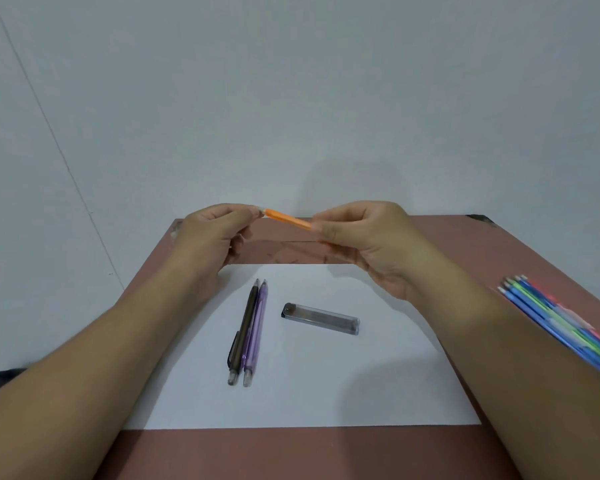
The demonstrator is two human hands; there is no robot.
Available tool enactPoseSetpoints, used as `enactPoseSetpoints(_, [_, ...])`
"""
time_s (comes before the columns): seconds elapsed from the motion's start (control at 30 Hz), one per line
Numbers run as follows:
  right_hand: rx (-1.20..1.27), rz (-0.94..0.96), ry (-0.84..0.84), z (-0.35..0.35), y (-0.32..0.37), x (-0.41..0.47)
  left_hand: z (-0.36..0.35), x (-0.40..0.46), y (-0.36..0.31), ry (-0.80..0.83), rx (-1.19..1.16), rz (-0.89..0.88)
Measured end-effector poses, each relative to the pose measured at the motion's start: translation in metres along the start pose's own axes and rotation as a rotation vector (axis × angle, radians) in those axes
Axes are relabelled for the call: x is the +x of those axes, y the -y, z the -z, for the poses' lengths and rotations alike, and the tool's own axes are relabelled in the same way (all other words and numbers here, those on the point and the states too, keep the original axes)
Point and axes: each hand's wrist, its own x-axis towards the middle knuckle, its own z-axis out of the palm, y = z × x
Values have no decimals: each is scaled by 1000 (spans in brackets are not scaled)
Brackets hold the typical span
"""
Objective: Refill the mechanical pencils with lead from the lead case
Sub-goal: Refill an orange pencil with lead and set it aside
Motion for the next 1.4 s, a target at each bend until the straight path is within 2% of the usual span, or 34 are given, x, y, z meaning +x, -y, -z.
enactPoseSetpoints(0.07, [-134,11,-3,0,2,-4,0,-2,-1,14,1,-10])
enactPoseSetpoints(0.2, [-725,59,-95,-3,1,-7,-2,-8,-6,32,48,-52])
enactPoseSetpoints(0.27, [-849,72,-98,-6,2,-8,-5,-9,-8,20,107,-83])
enactPoseSetpoints(0.4, [-982,106,-115,-10,12,-15,-16,-14,-10,-27,174,-159])
enactPoseSetpoints(0.5, [-1023,118,-173,0,18,-28,-28,-23,-10,20,209,-176])
enactPoseSetpoints(0.7, [-1007,70,-375,45,14,-81,-53,-66,-27,355,758,-339])
enactPoseSetpoints(0.8, [-978,-27,-481,71,17,-108,-61,-84,-36,512,813,-361])
enactPoseSetpoints(0.97, [-1150,-105,-599,103,24,-147,-96,-110,-43,719,913,-430])
enactPoseSetpoints(1.13, [-1347,-220,-602,111,20,-159,-134,-129,-36,863,1070,-535])
enactPoseSetpoints(1.4, [-1468,-370,-488,109,8,-147,-167,-141,-20,871,1107,-661])
